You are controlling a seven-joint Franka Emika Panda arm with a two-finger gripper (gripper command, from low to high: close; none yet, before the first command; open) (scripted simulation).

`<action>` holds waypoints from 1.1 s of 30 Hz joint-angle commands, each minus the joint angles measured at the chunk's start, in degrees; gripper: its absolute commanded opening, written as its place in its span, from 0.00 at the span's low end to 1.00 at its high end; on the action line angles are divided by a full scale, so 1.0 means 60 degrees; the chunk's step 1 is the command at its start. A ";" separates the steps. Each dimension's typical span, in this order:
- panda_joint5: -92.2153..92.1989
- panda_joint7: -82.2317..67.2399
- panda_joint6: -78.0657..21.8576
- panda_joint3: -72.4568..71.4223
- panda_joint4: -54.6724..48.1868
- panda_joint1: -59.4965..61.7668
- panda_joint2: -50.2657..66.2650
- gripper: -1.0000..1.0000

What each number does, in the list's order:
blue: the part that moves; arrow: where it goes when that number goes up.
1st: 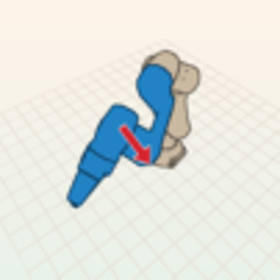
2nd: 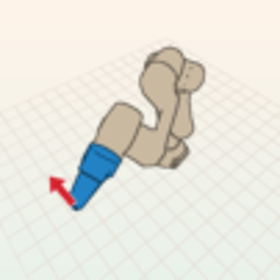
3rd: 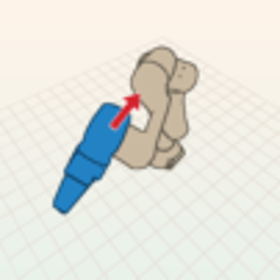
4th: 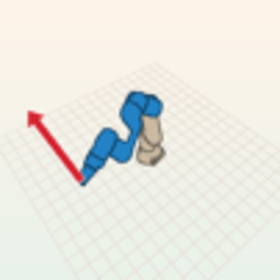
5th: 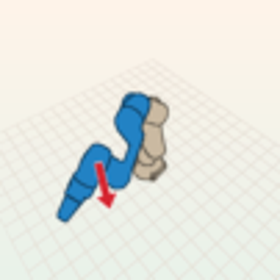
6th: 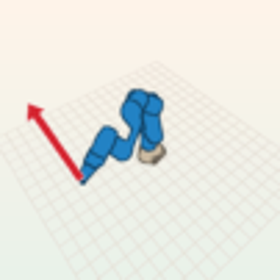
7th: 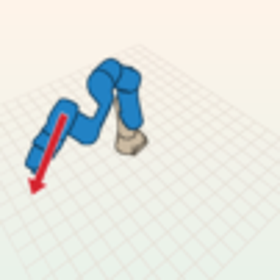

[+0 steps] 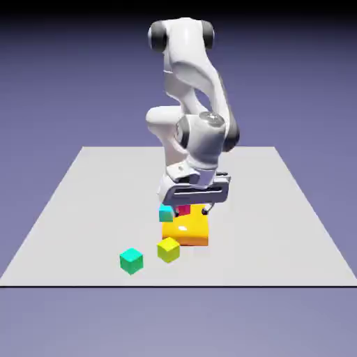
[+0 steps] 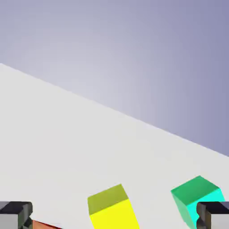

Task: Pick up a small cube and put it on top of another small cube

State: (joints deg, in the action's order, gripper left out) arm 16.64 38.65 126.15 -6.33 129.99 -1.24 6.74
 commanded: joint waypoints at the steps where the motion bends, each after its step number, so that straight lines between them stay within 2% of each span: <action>1: 0.0145 -0.0033 -0.0416 -0.0055 -0.0269 0.0002 0.0342 0.50; 21: 0.3032 -0.0694 -0.8722 -0.1154 -0.5652 -0.0087 0.7181 0.50; 23: 0.3102 -0.0710 -0.8922 -0.1180 -0.5782 -0.0089 0.7346 0.50; 27: 0.3414 -0.0330 -0.7721 -0.1003 -0.4440 0.0372 0.7270 0.50; 28: 0.3414 -0.0330 -0.7720 -0.1003 -0.4440 0.0372 0.7270 0.00; 33: 0.3149 -0.0745 -0.8874 -0.1143 -0.5734 -0.0109 0.7310 0.00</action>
State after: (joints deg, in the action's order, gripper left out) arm 35.44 34.20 72.90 -13.19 95.58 -1.89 50.61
